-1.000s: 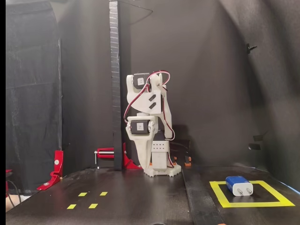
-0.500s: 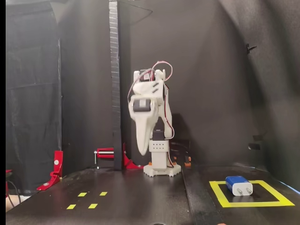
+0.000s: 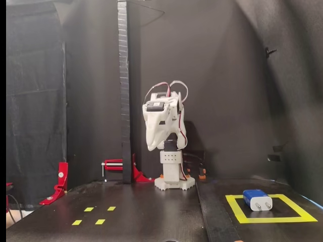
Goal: Grasp the block and place it in the designated area.
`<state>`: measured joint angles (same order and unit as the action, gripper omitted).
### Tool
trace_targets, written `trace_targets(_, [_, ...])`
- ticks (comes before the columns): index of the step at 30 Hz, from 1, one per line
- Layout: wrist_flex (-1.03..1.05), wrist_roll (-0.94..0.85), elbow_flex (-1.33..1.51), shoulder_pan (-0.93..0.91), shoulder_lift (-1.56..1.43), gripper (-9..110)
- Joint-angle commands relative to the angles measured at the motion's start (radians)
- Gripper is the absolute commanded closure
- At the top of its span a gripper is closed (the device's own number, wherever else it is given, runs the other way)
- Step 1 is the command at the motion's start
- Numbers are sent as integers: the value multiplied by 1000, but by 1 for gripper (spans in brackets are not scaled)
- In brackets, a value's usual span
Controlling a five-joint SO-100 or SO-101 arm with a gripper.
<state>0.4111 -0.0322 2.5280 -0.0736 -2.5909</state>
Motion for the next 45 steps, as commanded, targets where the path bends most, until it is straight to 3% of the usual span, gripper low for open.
trace_targets(1, [-63, -2, 63, 11, -97, 101])
trace_targets(10, [-216, -5, 327, 34, -334, 101])
trace_targets(26, [-265, -15, 601, 57, -598, 101])
trace_targets(45, [92, -14, 612, 71, -716, 101])
